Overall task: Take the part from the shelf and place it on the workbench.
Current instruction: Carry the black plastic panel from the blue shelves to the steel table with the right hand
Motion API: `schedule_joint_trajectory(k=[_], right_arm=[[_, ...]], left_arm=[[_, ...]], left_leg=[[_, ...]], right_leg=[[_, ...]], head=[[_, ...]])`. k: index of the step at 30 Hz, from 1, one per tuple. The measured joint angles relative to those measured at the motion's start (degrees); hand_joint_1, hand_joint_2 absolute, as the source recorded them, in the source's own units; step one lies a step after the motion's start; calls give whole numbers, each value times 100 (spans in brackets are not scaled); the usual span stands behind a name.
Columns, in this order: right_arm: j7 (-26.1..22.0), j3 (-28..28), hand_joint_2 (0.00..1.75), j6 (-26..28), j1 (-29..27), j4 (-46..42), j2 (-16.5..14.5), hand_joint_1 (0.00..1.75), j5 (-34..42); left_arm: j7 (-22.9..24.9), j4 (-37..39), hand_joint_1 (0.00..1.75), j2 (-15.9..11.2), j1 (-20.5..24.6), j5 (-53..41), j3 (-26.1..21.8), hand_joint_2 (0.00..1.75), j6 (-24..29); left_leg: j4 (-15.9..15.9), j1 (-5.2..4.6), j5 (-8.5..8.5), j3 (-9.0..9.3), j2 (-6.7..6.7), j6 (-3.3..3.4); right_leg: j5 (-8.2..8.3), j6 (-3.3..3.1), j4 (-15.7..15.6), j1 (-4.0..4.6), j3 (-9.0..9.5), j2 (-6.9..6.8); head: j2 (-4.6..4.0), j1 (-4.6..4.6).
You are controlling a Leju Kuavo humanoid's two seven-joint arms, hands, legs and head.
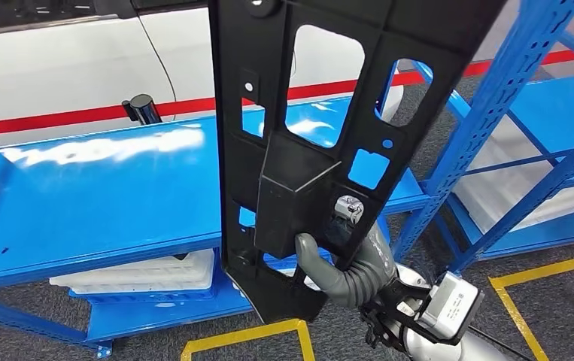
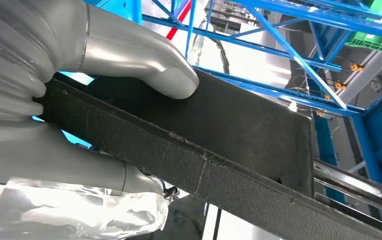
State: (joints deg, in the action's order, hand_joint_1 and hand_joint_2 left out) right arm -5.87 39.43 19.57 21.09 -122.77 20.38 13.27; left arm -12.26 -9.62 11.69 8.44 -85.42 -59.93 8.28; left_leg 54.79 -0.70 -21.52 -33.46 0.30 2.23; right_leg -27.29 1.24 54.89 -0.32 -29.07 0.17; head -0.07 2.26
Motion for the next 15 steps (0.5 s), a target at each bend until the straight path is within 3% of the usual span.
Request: schedule_joint_trajectory(k=[2,5,6,7,8,11,12,13,15], right_arm=[[-7,0,175,-8,4,0,-1,175,5],[-18,0,175,-18,4,0,-2,175,22],[-20,0,175,-19,2,0,-1,175,28],[-21,0,175,-20,0,0,-1,175,36],[-22,0,175,-21,-2,0,-1,175,40],[-28,-4,175,-21,-1,0,-1,175,43],[-31,-8,175,-20,1,0,0,175,44],[-34,-10,175,-20,0,0,0,175,44],[-37,-15,175,-19,-1,0,1,175,44]], left_arm=[[0,0,0,-2,1,-1,-4,175,0],[0,0,0,-2,3,-2,-9,175,0],[0,0,0,-2,2,-2,-10,175,0],[0,0,0,-2,1,-2,-10,175,0],[0,0,0,-2,2,-2,-11,175,0],[0,0,0,-8,20,-3,-11,175,0],[0,0,0,-9,29,-3,-11,175,0],[0,0,0,-10,32,-3,-11,175,0],[1,0,0,-8,19,-3,-16,175,0]], left_leg=[[244,18,-207,-115,-7,-73],[1403,70,-918,-544,-10,-186],[1709,78,-1052,-634,-10,-202],[1800,79,-1080,-615,-10,-203],[1631,78,-1002,-470,-11,-189],[290,44,-591,364,-24,-71],[-11,19,-515,530,-29,-31],[-163,-5,-484,597,-32,2],[-188,-27,-414,557,-28,56]], right_leg=[[74,-67,-9,-24,-64,-6],[187,-102,-4,-29,-214,-9],[221,-101,-2,-27,-263,-9],[254,-98,-2,-25,-307,-7],[284,-93,-2,-22,-344,-4],[361,-58,-6,-13,-401,7],[385,-34,-7,-15,-412,5],[410,-4,-9,-21,-424,1],[471,69,-33,-27,-443,-2]], head=[[0,-8],[0,-18],[0,-18],[0,-18],[0,-18],[0,-16],[0,-17],[0,-15],[0,-15]])
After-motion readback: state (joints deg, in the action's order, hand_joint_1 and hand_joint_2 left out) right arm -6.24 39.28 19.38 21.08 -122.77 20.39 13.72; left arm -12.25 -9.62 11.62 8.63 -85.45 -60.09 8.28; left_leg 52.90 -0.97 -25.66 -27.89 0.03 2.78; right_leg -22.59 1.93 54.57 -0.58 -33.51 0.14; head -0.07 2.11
